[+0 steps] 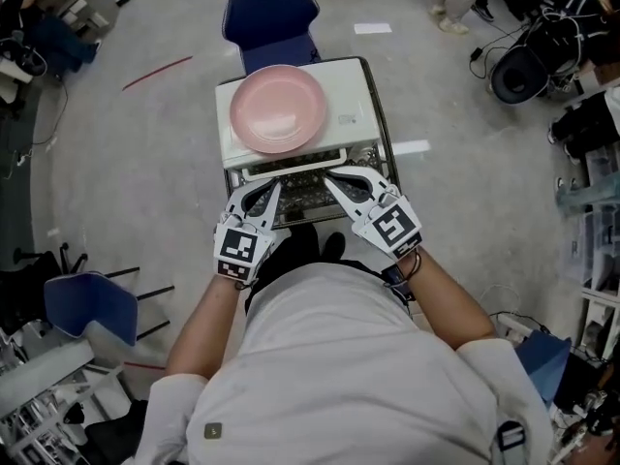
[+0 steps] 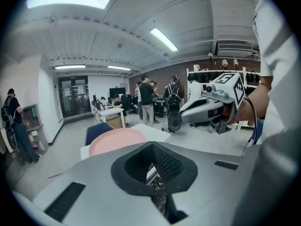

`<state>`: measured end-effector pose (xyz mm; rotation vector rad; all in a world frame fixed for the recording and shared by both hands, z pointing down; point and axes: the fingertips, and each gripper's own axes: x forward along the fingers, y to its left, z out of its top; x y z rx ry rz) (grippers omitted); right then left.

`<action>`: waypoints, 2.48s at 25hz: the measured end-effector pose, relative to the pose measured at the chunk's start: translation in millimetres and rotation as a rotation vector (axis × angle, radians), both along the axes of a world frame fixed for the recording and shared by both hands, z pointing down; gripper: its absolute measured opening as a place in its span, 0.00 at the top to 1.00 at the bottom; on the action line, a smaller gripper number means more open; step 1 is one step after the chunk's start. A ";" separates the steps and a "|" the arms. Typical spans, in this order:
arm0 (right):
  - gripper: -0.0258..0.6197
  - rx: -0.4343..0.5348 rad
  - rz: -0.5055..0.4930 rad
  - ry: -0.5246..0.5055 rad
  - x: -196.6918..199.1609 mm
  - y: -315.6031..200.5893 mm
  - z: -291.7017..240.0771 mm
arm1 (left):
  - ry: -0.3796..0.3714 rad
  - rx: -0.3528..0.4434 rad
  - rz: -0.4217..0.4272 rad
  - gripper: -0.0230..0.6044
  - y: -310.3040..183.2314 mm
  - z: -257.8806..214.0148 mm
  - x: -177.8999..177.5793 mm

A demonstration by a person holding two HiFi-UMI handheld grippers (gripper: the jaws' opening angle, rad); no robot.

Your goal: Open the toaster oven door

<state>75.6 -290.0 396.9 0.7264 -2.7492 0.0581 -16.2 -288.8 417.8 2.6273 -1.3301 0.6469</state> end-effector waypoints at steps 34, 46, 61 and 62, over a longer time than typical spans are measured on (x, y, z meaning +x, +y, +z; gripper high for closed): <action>0.80 -0.097 -0.412 0.663 -39.4 -47.2 201.1 | -0.486 -0.368 0.375 0.72 -41.9 183.3 -21.5; 0.83 -0.026 -0.437 0.729 -46.4 -43.6 209.1 | -0.581 -0.356 0.437 0.80 -36.8 188.3 -25.5; 0.84 0.053 -0.461 0.806 -41.6 1.8 228.5 | -0.667 -0.331 0.372 0.81 7.0 207.1 -20.2; 0.84 0.058 -0.460 0.809 -40.5 5.3 230.5 | -0.669 -0.327 0.362 0.81 10.4 209.1 -19.3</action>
